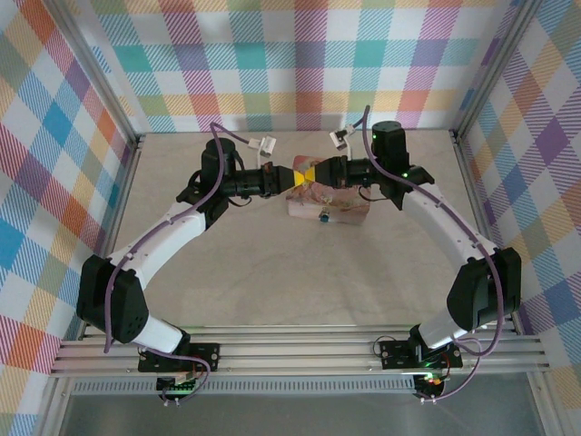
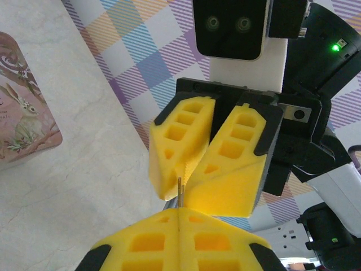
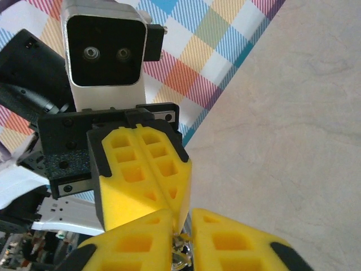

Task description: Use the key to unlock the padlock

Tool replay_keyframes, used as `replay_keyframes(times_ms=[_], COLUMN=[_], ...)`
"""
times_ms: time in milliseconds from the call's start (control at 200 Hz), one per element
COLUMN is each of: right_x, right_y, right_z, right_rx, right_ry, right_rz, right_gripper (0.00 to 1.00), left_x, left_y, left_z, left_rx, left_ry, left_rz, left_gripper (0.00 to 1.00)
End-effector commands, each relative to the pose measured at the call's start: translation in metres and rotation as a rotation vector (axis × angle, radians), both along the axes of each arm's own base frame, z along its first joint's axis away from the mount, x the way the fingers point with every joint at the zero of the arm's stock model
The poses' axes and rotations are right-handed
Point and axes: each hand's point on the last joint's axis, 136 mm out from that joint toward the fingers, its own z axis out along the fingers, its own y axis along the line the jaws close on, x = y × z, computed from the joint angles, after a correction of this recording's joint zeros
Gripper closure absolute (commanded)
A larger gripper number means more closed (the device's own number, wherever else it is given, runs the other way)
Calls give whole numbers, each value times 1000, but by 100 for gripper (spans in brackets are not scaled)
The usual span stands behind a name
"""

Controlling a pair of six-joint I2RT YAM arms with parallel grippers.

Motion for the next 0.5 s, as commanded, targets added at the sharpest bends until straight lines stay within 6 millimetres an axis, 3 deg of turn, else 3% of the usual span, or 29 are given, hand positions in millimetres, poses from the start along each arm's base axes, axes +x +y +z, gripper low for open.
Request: replay_keyframes(times_ms=[0,290,495], right_x=[3,10,7], right_y=[-2,-4,-2], right_z=[6,2,5], right_rx=[13,11,40], right_ry=[-15,52,73], right_rz=[-32,-77,-59], right_gripper=[75,57,60], left_x=[1,5,4], left_y=[-3,6,9], left_z=[8,5,7], left_rx=[7,47,69], left_ry=[-35,-67,-94], left_rz=[8,69,87], left_gripper=[100,100,100])
